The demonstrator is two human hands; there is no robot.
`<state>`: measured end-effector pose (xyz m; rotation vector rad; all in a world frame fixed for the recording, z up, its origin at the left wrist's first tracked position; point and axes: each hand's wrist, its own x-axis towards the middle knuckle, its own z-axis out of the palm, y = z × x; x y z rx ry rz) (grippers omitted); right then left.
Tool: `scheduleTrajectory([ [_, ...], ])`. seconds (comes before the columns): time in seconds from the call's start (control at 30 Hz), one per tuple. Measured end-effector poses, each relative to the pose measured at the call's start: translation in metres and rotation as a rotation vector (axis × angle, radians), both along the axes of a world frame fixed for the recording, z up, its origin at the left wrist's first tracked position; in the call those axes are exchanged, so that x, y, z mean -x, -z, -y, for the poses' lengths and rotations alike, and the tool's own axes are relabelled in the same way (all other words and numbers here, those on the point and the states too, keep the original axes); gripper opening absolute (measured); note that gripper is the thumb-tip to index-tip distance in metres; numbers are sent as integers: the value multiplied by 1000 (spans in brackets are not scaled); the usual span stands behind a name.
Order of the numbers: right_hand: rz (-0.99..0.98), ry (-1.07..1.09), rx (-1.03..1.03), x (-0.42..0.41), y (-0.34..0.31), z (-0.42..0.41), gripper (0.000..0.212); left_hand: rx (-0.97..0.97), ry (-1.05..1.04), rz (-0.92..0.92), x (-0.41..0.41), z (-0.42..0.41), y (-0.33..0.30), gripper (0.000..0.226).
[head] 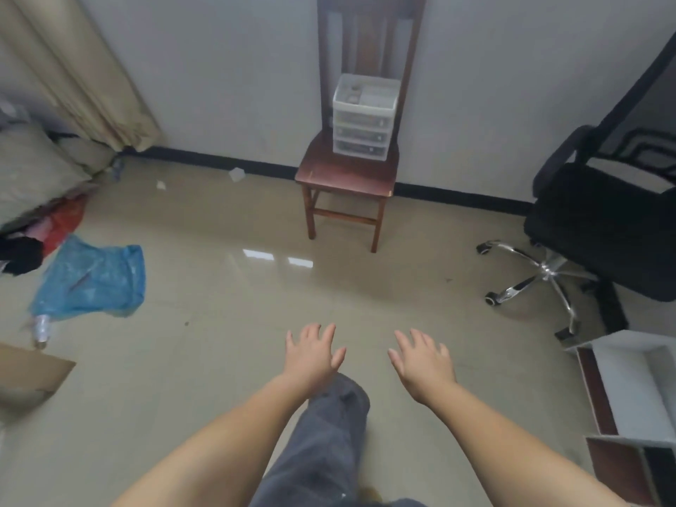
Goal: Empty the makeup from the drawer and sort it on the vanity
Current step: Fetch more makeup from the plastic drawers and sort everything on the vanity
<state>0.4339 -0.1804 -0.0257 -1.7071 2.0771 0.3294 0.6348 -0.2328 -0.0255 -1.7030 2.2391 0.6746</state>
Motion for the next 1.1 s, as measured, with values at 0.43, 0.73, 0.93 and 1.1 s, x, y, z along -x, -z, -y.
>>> scheduleTrajectory([
  [0.43, 29, 103, 29, 42, -19, 313, 54, 94, 67, 48, 32, 326, -12, 59],
  [0.73, -15, 45, 78, 122, -12, 521, 53, 104, 31, 45, 93, 529, 1, 58],
  [0.93, -9, -21, 58, 177, -18, 666, 53, 109, -32, -2, 145, 652, -4, 58],
  [1.1, 20, -87, 102, 193, -17, 771, 49, 179, 10, -90, 175, 748, -9, 44],
])
